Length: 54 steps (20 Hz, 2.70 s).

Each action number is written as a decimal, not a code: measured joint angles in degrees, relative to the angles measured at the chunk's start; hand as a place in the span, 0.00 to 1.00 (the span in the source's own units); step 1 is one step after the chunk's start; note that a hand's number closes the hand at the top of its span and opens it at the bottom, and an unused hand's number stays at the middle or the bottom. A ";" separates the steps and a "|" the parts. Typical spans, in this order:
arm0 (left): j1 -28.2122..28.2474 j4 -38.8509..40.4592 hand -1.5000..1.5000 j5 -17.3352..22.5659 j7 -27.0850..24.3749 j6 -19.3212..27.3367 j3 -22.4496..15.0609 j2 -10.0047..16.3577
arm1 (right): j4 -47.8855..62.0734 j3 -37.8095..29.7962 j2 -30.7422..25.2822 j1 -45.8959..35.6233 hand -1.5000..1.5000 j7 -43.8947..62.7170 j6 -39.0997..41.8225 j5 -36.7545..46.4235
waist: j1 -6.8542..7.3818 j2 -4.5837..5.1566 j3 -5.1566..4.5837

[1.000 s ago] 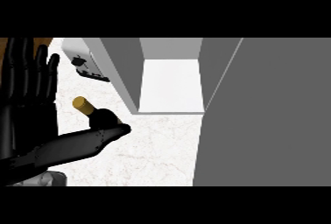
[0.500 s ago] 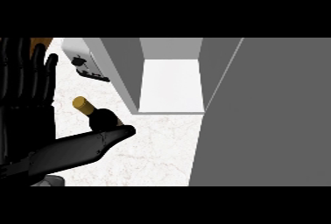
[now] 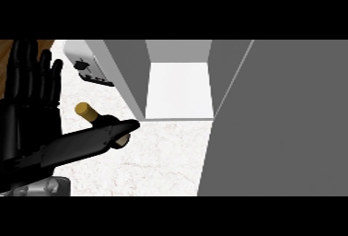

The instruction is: Pick up the wine, place it into the cabinet and close the cabinet

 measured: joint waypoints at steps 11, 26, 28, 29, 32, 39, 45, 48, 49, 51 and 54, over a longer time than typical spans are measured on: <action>5.46 4.10 0.00 5.41 -8.37 -1.15 2.98 0.03 | -0.11 2.55 -2.01 -4.49 0.00 3.70 -4.66 1.50 | -0.12 0.01 -0.04; 15.20 15.14 0.00 13.01 -26.82 -2.73 6.69 -0.55 | -0.57 4.39 -5.99 -6.68 0.00 5.63 -9.04 2.78 | -0.19 -0.08 -0.04; 16.42 16.51 0.00 13.63 -29.24 -2.88 7.19 -0.58 | -0.50 5.70 -6.06 -7.08 0.00 5.87 -10.04 3.04 | -0.17 -0.10 -0.05; 16.72 17.71 0.00 13.72 -30.58 -2.50 7.07 -0.63 | -0.51 6.08 -6.26 -7.10 0.00 5.97 -10.51 3.16 | -0.25 -0.10 -0.05; 19.50 19.83 0.00 15.32 -34.97 -3.24 7.43 -0.72 | -0.48 5.33 -7.26 -8.24 0.00 6.56 -11.13 3.35 | -0.15 -0.09 -0.05; 22.46 24.74 0.00 18.45 -40.73 -5.11 8.54 -0.59 | -0.41 5.99 -8.59 -9.23 0.00 6.78 -12.75 3.76 | -0.07 -0.07 -0.03; 21.34 31.77 0.00 21.61 -45.14 -7.15 11.00 0.30 | -0.25 6.77 -9.46 -10.36 0.00 7.13 -14.11 4.14 | -0.17 -0.02 -0.04; 20.23 36.33 0.00 22.41 -48.45 -7.36 12.07 -0.07 | -0.45 6.93 -9.99 -11.27 0.00 8.57 -15.02 4.30 | -0.37 -0.04 -0.06; 20.18 37.81 0.00 22.77 -49.62 -7.62 12.57 -0.16 | -0.49 6.50 -10.49 -11.26 0.00 8.56 -14.96 4.30 | -0.36 -0.04 -0.05; 19.76 40.73 0.00 23.42 -52.01 -8.47 13.64 0.06 | -0.45 6.64 -10.88 -10.68 0.00 7.60 -15.24 4.32 | -0.36 -0.03 -0.04; 18.90 45.04 0.00 24.75 -55.42 -9.94 15.44 0.49 | -0.44 7.33 -11.17 -11.34 0.00 8.40 -15.83 4.44 | -0.31 -0.03 -0.05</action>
